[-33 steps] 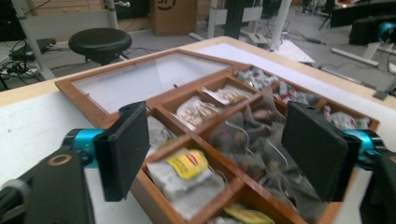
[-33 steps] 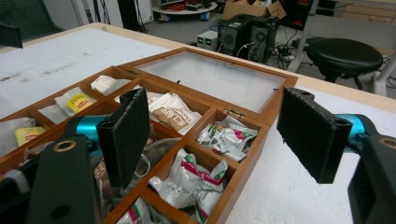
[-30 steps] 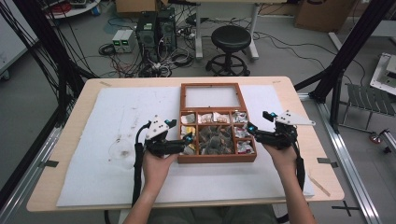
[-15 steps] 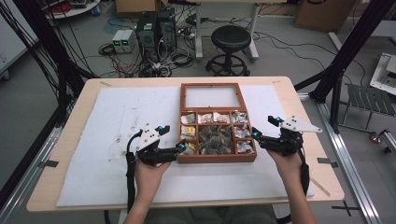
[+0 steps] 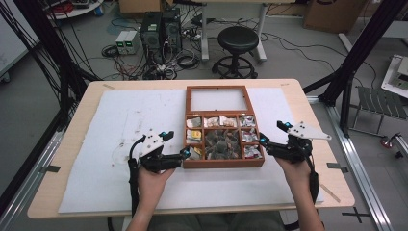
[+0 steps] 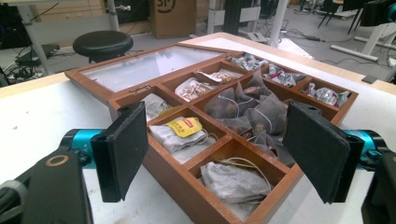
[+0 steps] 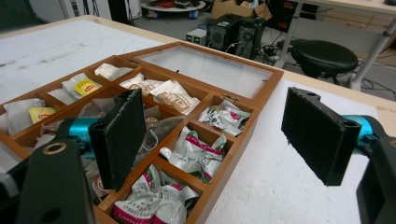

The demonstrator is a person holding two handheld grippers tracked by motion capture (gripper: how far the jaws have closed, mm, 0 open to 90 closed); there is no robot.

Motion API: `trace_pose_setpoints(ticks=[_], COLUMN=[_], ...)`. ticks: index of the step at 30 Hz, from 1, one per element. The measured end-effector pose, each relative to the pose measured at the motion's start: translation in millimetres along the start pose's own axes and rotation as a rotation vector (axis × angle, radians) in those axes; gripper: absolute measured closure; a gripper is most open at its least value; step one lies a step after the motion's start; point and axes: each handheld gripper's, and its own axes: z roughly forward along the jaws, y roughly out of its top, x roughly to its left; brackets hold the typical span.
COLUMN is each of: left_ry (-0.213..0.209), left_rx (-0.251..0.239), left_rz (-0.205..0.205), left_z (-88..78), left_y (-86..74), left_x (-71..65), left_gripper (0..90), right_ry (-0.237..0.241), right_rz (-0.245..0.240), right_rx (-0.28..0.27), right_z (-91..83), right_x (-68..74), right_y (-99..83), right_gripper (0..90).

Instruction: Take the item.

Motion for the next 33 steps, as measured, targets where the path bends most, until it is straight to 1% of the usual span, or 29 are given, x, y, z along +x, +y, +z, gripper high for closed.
trace_pose_setpoints(ticks=[3,6,8,9,10,11,12,13,15,17,18,19,20,21,22,23,25,26,27,28,29,32,33], left_ry=[0.001,0.0,-0.001,-0.003,0.001,0.001,0.001,0.001,0.002,-0.008,-0.012,-0.013,-0.014,-0.018,-0.02,-0.03,-0.055,-0.062,-0.074,-0.091,-0.108,-0.11,-0.112], left_rx=[0.005,0.016,0.017,0.02,0.027,0.027,0.03,0.035,0.043,0.045,0.049,0.055,0.058,0.064,0.064,0.068,0.078,0.085,0.087,0.09,0.096,0.114,0.109], left_rz=[-0.005,-0.005,-0.007,-0.008,-0.007,-0.007,-0.012,-0.014,-0.011,-0.012,-0.01,-0.01,-0.01,-0.008,-0.012,-0.012,-0.007,-0.005,-0.009,-0.011,-0.014,-0.009,-0.017], left_z=[0.3,1.4,1.7,2.0,2.5,2.5,2.8,2.9,2.8,2.9,3.3,3.5,3.6,3.3,2.6,1.8,1.7,2.6,4.2,6.1,8.4,14.5,16.3], left_y=[-1.6,-2.2,-2.5,-2.8,-3.2,-3.2,-3.5,-3.7,-4.1,-4.9,-5.5,-6.2,-7.2,-8.2,-9.8,-11.5,-15.4,-17.2,-18.7,-19.9,-20.9,-22.9,-23.2], left_x=[1.7,1.4,1.4,1.5,1.7,1.7,1.6,1.6,0.0,-2.3,-3.3,-4.2,-5.0,-5.2,-6.1,-6.5,-7.1,-6.8,-6.2,-5.3,-4.4,-3.9,-3.2], left_gripper=[22.4,22.4,22.4,22.4,22.4,22.4,22.4,22.4,22.4,22.4,22.4,22.4,22.4,22.4,22.4,22.7,28.4,31.4,31.4,36.7,36.7,43.7,46.9], right_ry=[0.002,0.018,0.036,0.036,0.056,0.056,0.078,0.078,0.114,0.161,0.192,0.192,0.227,0.227,0.258,0.276,0.286,0.311,0.311,0.306,0.306,0.281,0.264], right_rz=[0.009,0.018,0.019,0.019,0.011,0.011,0.005,0.005,0.0,-0.001,-0.009,-0.009,-0.02,-0.02,-0.022,-0.03,-0.041,-0.047,-0.047,-0.045,-0.045,-0.042,-0.045], right_rx=[-0.003,-0.006,-0.006,-0.006,-0.008,-0.008,-0.006,-0.006,-0.009,-0.015,-0.005,-0.005,0.005,0.005,0.009,0.007,0.016,0.03,0.03,0.045,0.045,0.064,0.06], right_z=[-0.6,0.3,2.5,2.5,6.2,6.2,11.6,11.6,18.4,26.0,34.1,34.1,42.2,42.2,45.7,48.8,55.0,60.7,60.7,63.2,63.2,60.5,54.4], right_x=[-1.4,-1.8,0.4,0.4,4.4,4.4,9.2,9.2,14.1,18.3,23.3,23.3,27.8,27.8,29.7,31.9,37.1,41.6,41.6,43.4,43.4,39.8,35.7], right_y=[-0.4,-0.4,0.2,0.2,1.1,1.1,2.7,2.7,5.3,8.8,13.1,13.1,16.6,16.6,17.7,18.3,19.3,19.2,19.2,18.0,18.0,17.7,17.8], right_gripper=[22.5,22.5,22.5,22.5,22.4,22.4,22.5,22.5,22.5,22.5,22.8,22.8,30.7,30.7,36.9,39.6,40.7,42.2,42.2,40.8,40.8,37.8,37.3])
